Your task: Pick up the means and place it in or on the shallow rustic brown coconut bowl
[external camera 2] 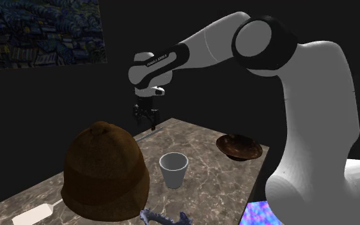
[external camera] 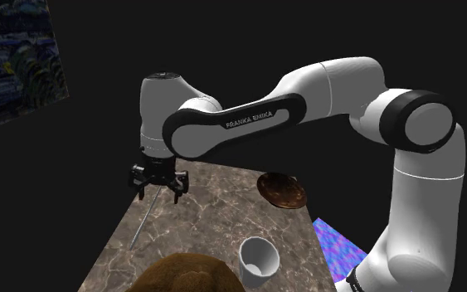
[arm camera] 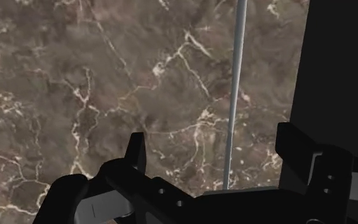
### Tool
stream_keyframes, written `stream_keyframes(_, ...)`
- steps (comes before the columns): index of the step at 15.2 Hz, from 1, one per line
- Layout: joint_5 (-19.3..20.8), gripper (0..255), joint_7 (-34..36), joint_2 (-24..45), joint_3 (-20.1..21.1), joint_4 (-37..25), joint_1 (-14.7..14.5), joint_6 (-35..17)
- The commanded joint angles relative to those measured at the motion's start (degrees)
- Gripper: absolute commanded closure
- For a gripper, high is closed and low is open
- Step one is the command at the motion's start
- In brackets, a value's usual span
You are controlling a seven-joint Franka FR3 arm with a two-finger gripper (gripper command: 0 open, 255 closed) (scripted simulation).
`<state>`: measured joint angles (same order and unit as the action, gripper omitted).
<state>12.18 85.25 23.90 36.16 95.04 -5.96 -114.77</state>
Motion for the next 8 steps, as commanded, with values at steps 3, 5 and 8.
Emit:
stream_keyframes(3,3.37,0,4.99,8.66,-2.38,-10.43,-4.94,3.08)
stream_keyframes(5,3.65,0,5.18,9.12,-2.60,-9.56,-5.01,1.80)
stream_keyframes(8,4.14,0,5.50,9.90,-2.91,-8.38,-5.13,-0.06)
